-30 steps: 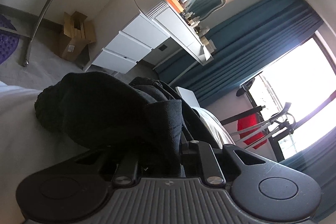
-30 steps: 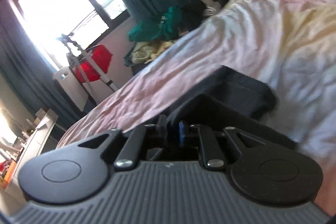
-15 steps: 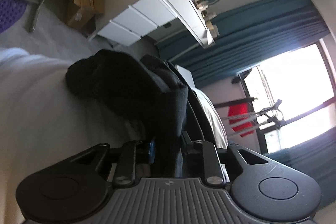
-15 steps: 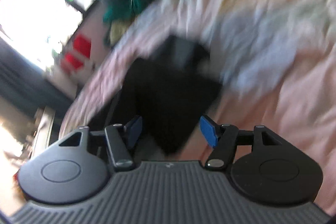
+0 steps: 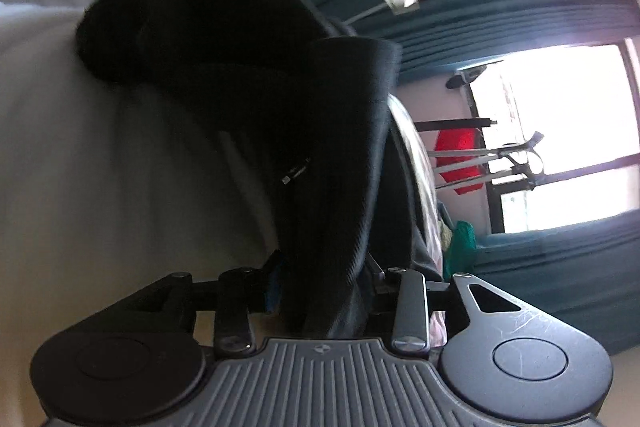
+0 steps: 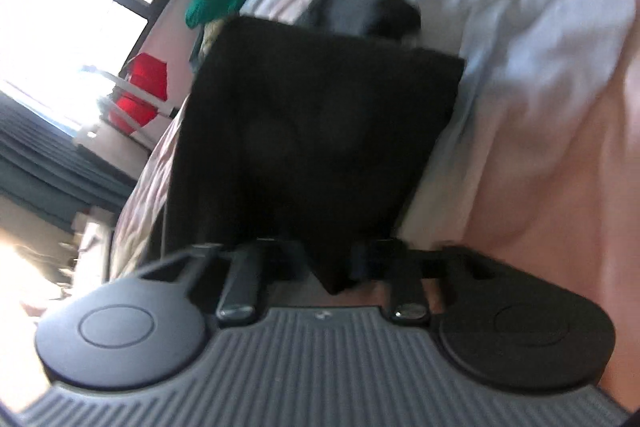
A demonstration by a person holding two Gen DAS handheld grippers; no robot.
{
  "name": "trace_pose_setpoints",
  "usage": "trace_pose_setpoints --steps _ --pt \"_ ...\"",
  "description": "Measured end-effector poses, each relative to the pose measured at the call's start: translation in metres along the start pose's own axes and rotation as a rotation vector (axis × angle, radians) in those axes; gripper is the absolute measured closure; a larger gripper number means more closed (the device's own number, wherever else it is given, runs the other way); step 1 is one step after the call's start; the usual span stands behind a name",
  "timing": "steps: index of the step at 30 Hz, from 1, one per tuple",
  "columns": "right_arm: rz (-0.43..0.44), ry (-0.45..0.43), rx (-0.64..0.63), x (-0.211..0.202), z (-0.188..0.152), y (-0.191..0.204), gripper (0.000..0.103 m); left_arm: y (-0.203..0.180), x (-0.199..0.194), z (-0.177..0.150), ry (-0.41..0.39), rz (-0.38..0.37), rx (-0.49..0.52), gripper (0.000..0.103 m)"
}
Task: Fold clothes
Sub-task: 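Release the leg with the right gripper while the left gripper holds the waistband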
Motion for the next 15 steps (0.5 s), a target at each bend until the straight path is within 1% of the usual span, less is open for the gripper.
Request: trace_pose_setpoints --steps 3,4,5,8,9,11,13,15 --pt "-0.004 -0.107 -0.049 -0.019 0.005 0.007 0.094 0.007 0.008 0.007 0.002 -0.011 -0.046 0.066" --pt "0.017 -0.163 -0.060 -0.036 0.007 0.010 0.095 0.007 0.008 0.009 0.005 -0.018 -0.046 0.071" --pt "0.039 -0.218 -0.071 -0.053 0.008 0.014 0.095 0.006 0.008 0.011 0.009 -0.026 -0.043 0.079" --pt "0.118 -0.358 -0.085 -0.100 0.017 0.023 0.095 -0.001 0.000 0.019 0.012 -0.015 0.014 0.086" --pt "0.148 -0.405 -0.090 -0.116 0.019 0.025 0.095 -0.001 -0.003 0.021 0.015 -0.020 0.021 0.087" --pt "0.199 -0.516 -0.108 -0.150 0.024 0.029 0.095 0.000 -0.012 0.025 0.004 -0.056 0.011 0.089" --pt "0.204 -0.633 -0.170 -0.178 0.019 0.033 0.095 0.001 -0.022 0.029 -0.018 -0.094 0.005 0.089" --pt "0.198 -0.732 -0.215 -0.198 0.010 0.035 0.095 0.000 -0.036 0.032 -0.048 -0.146 0.006 0.090"
Point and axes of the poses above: each gripper's, at about its wrist camera, not at the fingertips, and x roughly the way its jaws point, y to its left, z to its top, the point moved 1 cm from there along x, roughly the way its jaws point, and after that the axes turned 8 degrees about x, right-handed, at the moved point
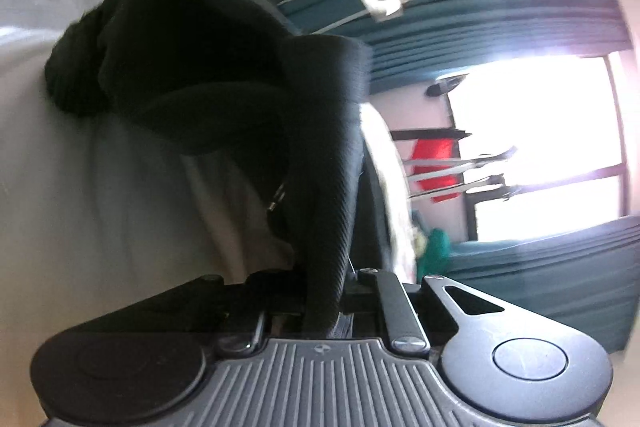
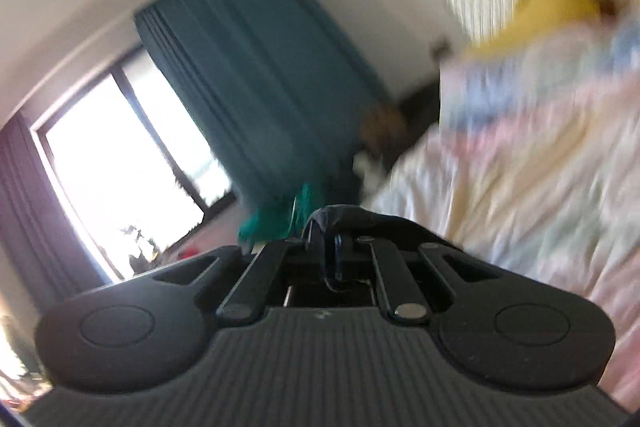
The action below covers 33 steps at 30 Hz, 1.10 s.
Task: Fold clothes
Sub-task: 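Release the leg with the right gripper while the left gripper holds the waistband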
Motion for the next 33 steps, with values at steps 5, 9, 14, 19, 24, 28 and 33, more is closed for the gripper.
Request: trace_pose_setpoints --steps 5,9,14,19,24,28,33 --pt "-0.072 -0.075 -0.113 0.019 0.005 0.010 0.095 -0.009 -0.023 0.010 -0.047 -0.036 0.090 0.088" --pt "-0.233 0.171 -0.132 0.111 -0.022 -0.024 0.094 -0.002 -0.016 0.012 0.001 0.028 0.082 0.087" --pt "-0.389 0.390 -0.074 0.165 -0.062 -0.086 0.091 -0.009 0.001 0.004 0.005 0.125 0.126 0.086" --pt "-0.356 0.444 0.058 0.147 -0.046 -0.096 0.070 -0.021 0.005 -0.009 -0.002 0.167 0.156 0.085" --pt "-0.393 0.344 0.210 0.095 -0.013 -0.103 0.035 -0.031 -0.002 -0.025 -0.003 0.186 0.155 0.085" --pt "-0.326 0.441 0.384 0.061 -0.016 -0.104 0.035 -0.033 -0.010 -0.033 -0.005 0.196 0.145 0.084" --pt "-0.311 0.672 0.662 0.037 -0.050 -0.120 0.035 -0.032 -0.021 -0.048 -0.005 0.211 0.137 0.080"
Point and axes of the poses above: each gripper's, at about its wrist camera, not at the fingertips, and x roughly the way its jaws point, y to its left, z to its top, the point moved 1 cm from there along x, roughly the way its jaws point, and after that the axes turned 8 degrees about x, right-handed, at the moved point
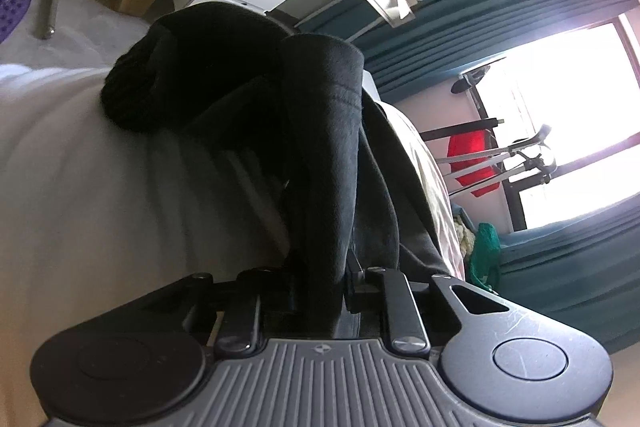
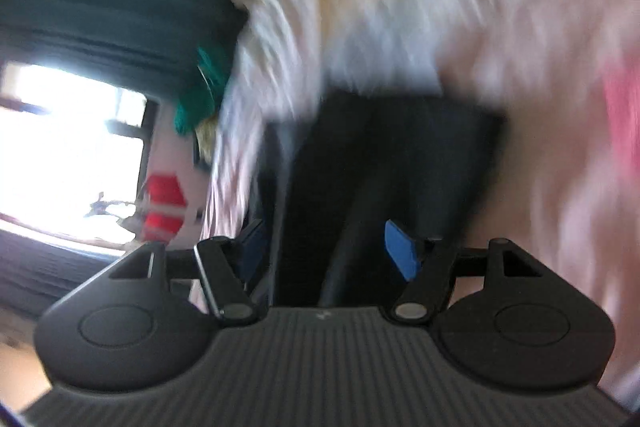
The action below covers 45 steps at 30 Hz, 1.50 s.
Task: Fold clothes
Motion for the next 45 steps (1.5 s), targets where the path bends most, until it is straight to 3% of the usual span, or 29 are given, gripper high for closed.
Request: trace_pose_setpoints --steps 4,8,11,17,20,22,25,28,29,31,34,36,38,40,43,44,45 --pt "-0.071 0.174 0.138 0.029 -0.009 -0.024 0.035 -0.004 -0.003 -0.008 0.005 0.006 0.012 0.074" --pt "-0.130 0.074 0.058 0.040 -0.003 -0.009 0.036 -0.008 0.008 -0.007 0.014 0.021 0.024 0.069" --pt "-0.157 -0.022 0.044 0.044 0.005 -0.003 0.084 -0.007 0.021 -0.012 0.049 0.025 0.012 0.066" --pt "-0.141 -0.161 -0.090 0.058 0.019 0.020 0.096 -0.003 0.017 -0.020 0.062 0.012 0.026 0.066" --pt "-0.041 -0.239 -0.123 0.059 0.020 0.035 0.098 -0.004 0.014 -0.022 0.066 -0.012 0.046 0.066" --pt "0.053 -0.280 -0.233 0.053 0.010 0.062 0.098 -0.002 0.013 -0.023 0.074 -0.022 0.045 0.066" --pt "0.237 -0.332 -0.403 0.029 -0.005 0.108 0.098 0.001 0.014 -0.024 0.092 -0.057 0.030 0.068" --pt "0.359 -0.430 -0.424 -0.008 -0.005 0.116 0.098 0.000 0.013 -0.027 0.109 -0.089 0.031 0.073" --pt "0.344 -0.484 -0.443 -0.017 -0.003 0.111 0.098 -0.001 0.012 -0.028 0.111 -0.092 0.033 0.073" --pt "0.184 -0.541 -0.459 -0.020 0.004 0.090 0.098 -0.001 0.011 -0.030 0.116 -0.091 0.037 0.073" --pt "-0.185 -0.409 -0.264 0.002 0.034 0.041 0.097 0.002 0.011 -0.032 0.127 -0.069 0.031 0.074" --pt "-0.336 -0.288 -0.036 0.011 0.051 -0.003 0.093 0.005 0.012 -0.034 0.140 -0.052 0.017 0.074" --pt "-0.290 -0.268 0.155 0.005 0.057 -0.031 0.093 0.007 0.013 -0.034 0.149 -0.041 0.010 0.074" --pt "-0.272 -0.329 0.173 -0.007 0.056 -0.029 0.091 0.004 0.014 -0.032 0.147 -0.035 0.015 0.074" --pt "-0.270 -0.476 0.069 -0.027 0.051 -0.011 0.091 0.003 0.013 -0.032 0.142 -0.025 0.019 0.074" --pt "-0.270 -0.517 0.030 -0.031 0.053 -0.006 0.087 0.003 0.013 -0.032 0.141 -0.024 0.015 0.074" --pt "-0.279 -0.545 -0.008 -0.034 0.055 -0.002 0.074 0.003 0.012 -0.032 0.140 -0.022 0.010 0.073"
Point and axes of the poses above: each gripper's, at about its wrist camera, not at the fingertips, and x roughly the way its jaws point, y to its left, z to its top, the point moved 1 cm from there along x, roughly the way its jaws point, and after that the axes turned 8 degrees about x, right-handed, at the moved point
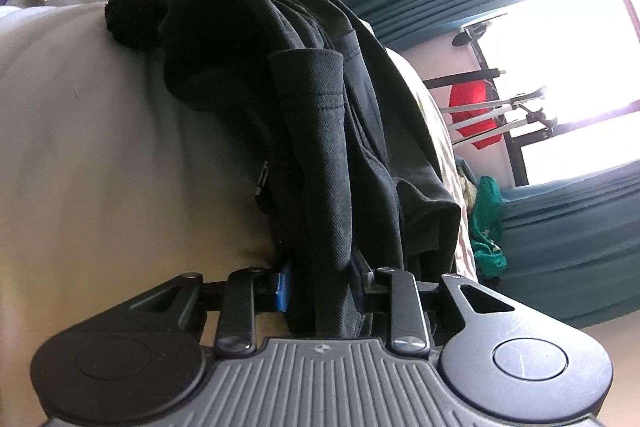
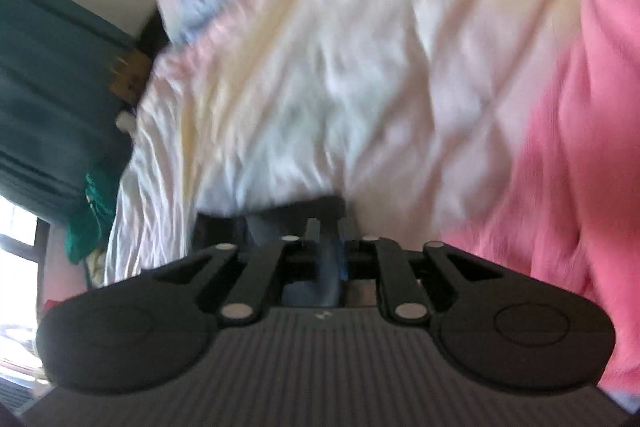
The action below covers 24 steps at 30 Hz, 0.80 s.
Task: Fold clothes
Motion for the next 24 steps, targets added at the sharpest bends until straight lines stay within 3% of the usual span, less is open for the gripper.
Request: trace_pose_setpoints --steps 2,3,6,7,8,10,13,16,18,22,23,24 --pt "-0.009 -0.019 -0.061 0.004 0.001 0.008 0.053 0.001 -0.001 0.000 -0.003 0.003 -0.014 0.069" --pt "-0.018 -0.012 -0.088 0.008 -0.001 0.013 0.049 0.003 -0.004 0.001 -0.009 0.009 -0.027 0.066" --pt "-0.034 0.092 -0.112 0.019 -0.003 0.008 0.049 0.010 -0.013 0.005 -0.027 0.022 -0.075 0.039" --pt "-0.038 0.143 -0.101 0.026 -0.010 0.005 0.049 0.012 -0.018 0.008 -0.033 0.023 -0.097 0.023" --pt "-0.035 0.199 -0.089 0.031 -0.015 0.003 0.049 0.016 -0.024 0.011 -0.040 0.009 -0.125 0.015" --pt "-0.030 0.300 -0.066 0.041 -0.025 -0.001 0.049 0.025 -0.038 0.019 -0.066 -0.023 -0.184 0.012" --pt "0.005 0.268 -0.066 0.044 -0.026 0.005 0.049 0.044 -0.052 0.029 -0.116 -0.061 -0.275 0.004" --pt "0.046 0.212 -0.105 0.052 -0.025 0.018 0.061 0.062 -0.046 0.038 -0.105 -0.095 -0.356 0.004" --pt "0.048 0.172 -0.139 0.057 -0.026 0.025 0.088 0.076 -0.038 0.041 -0.088 -0.123 -0.435 0.004" --pt "0.113 0.114 -0.150 0.056 -0.025 0.034 0.097 0.086 -0.020 0.055 -0.103 -0.121 -0.484 0.009" --pt "0.133 0.087 -0.161 0.052 -0.027 0.038 0.098 0.087 -0.018 0.059 -0.112 -0.117 -0.487 0.023" --pt "0.153 0.060 -0.173 0.047 -0.028 0.042 0.098 0.086 -0.013 0.063 -0.120 -0.091 -0.473 0.029"
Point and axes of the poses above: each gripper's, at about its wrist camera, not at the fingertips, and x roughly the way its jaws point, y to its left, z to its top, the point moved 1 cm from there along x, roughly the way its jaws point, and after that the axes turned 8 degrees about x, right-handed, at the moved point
